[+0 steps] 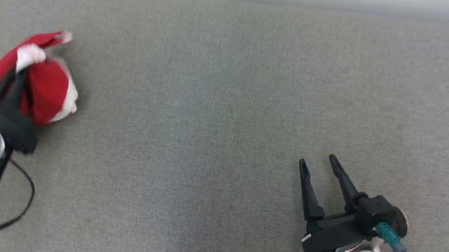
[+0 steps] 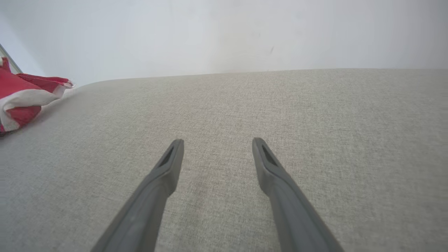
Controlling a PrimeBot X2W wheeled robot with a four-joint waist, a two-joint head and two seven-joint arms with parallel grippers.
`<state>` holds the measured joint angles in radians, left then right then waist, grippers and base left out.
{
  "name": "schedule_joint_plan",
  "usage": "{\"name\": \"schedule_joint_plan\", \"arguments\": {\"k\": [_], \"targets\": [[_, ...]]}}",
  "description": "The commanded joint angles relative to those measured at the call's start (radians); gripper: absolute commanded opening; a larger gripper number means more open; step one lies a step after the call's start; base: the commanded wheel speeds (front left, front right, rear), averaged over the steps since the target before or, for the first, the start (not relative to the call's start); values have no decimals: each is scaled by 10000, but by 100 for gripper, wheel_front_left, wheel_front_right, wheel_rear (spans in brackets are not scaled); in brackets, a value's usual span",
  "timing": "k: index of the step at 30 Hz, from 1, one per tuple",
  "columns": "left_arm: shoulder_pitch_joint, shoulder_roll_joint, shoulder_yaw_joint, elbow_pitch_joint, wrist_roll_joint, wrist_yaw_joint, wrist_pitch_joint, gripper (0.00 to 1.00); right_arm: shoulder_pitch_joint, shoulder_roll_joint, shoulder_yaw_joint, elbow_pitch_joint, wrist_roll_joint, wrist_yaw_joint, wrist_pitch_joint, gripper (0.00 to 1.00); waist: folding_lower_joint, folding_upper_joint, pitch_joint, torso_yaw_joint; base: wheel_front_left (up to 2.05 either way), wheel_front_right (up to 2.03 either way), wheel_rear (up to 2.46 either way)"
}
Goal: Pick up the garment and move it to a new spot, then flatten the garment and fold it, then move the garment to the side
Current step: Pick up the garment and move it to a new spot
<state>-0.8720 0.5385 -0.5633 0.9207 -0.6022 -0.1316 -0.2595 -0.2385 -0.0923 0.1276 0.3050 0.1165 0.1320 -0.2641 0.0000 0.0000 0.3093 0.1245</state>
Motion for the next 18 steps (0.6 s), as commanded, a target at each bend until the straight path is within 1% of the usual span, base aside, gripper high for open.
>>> {"name": "schedule_joint_plan", "arguments": {"k": [1,5,9,13,14,15,18], "targets": [[-335,205,-55,-464,169,20,-74,0,193,145,-12,80,100,-29,4,100,0,0,-735,-243,0,0,0],[-567,282,-217,-1491,417,20,-57,0,359,293,-20,233,235,-30,2,100,0,0,-1319,-535,0,0,0],[-702,34,-292,-2387,565,20,-57,0,530,388,-52,328,375,-30,2,100,0,0,-1739,-968,0,0,0],[-433,-393,-420,-3144,554,20,-58,0,690,421,-172,389,452,-30,4,100,0,0,-2000,-1486,0,0,0],[-207,-711,-561,-3423,498,20,-60,0,750,428,-217,393,560,-28,4,100,0,0,-2067,-1753,0,0,0],[-207,-711,-561,-3423,498,20,-60,0,750,428,-217,393,560,-28,4,100,0,0,-2067,-1753,0,0,0],[206,-1305,-748,-3722,450,20,-59,0,838,428,-317,425,683,-28,4,100,0,0,-2108,-2142,0,0,0]]}}
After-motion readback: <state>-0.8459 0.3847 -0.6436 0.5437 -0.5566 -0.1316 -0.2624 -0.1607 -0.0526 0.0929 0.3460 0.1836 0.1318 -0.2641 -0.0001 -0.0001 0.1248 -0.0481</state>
